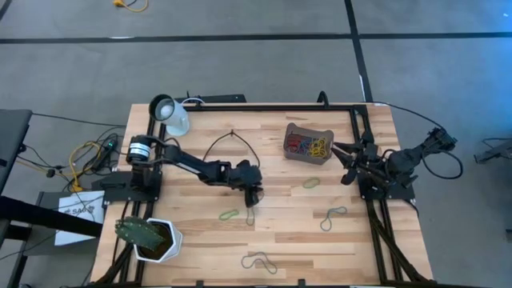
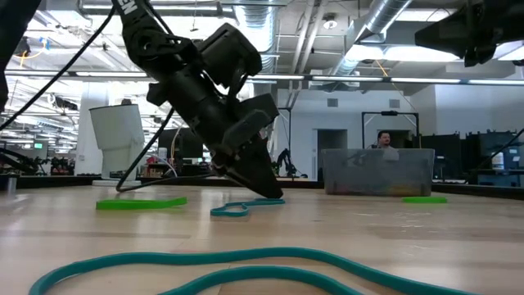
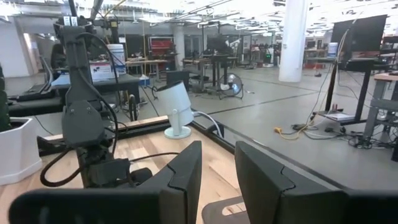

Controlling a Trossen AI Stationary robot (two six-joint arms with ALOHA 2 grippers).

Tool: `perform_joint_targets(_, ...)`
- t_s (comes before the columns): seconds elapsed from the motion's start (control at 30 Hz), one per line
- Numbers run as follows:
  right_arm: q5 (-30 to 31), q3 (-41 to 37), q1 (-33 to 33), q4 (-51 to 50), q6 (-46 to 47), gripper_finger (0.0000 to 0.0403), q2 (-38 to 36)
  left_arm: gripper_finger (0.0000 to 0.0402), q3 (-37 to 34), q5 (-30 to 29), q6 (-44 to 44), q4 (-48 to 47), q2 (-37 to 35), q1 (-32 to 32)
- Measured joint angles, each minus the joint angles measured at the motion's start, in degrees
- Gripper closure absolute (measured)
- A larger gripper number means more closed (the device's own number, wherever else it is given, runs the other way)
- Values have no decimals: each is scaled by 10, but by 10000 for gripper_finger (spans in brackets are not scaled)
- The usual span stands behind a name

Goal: Pick and place rubber bands into bin
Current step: Put the blue rubber band into the black container

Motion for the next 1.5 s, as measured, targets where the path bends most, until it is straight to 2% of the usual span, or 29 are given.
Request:
perform_joint_targets(0.17,0,0,0,-13,9,310,0,294,-2,-10,18,4,-1,-18)
perform_joint_targets(0.47,0,0,0,-51,80,310,0,294,-3,10,19,-4,-8,-20)
perform_joint_targets(0.77,-2,0,1,-70,112,310,1,294,-5,8,53,-109,-75,-21)
perform_joint_targets(0.87,-2,0,1,-80,120,310,1,294,-5,5,54,-136,-73,-20)
perform_joint_targets(1.1,-2,0,1,-81,125,310,1,294,-3,-27,49,-98,-40,-21)
perform_joint_targets(1.23,-1,0,1,-81,125,310,1,294,-3,-19,48,-56,-35,-20)
perform_joint_targets(1.5,0,0,0,-80,120,310,1,294,-4,-16,45,-46,-34,-20)
